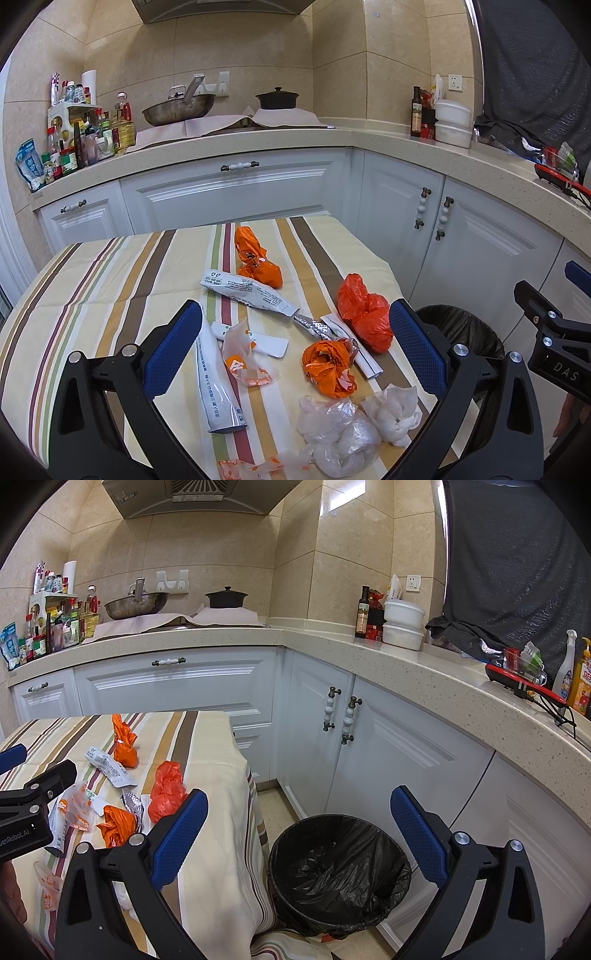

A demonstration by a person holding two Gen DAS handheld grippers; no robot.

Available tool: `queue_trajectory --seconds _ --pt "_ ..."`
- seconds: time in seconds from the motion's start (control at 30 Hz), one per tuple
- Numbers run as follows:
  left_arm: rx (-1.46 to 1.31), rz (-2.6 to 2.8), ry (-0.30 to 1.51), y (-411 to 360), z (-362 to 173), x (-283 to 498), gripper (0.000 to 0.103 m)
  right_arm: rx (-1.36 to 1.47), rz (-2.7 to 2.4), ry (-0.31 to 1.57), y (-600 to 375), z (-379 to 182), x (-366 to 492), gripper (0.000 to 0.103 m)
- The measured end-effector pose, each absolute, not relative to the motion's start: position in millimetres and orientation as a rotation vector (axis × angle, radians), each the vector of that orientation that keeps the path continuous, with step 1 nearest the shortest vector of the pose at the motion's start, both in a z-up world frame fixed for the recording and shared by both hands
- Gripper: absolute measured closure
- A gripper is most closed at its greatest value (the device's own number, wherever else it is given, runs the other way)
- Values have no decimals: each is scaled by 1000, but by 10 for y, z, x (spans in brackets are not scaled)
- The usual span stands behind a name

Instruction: Collect trash

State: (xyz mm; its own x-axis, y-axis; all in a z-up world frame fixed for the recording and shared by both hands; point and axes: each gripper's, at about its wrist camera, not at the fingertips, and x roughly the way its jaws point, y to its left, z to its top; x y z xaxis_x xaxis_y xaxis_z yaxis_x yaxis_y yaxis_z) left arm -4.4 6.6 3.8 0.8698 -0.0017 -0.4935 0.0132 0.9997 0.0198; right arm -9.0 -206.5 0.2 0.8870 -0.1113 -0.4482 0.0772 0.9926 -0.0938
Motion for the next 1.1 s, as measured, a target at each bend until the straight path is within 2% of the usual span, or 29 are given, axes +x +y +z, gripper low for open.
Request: queue_trajectory --seconds 1.1 --pt "23 15 531 199 -69 -62 4 -67 -52 483 -1926 -91 -71 7"
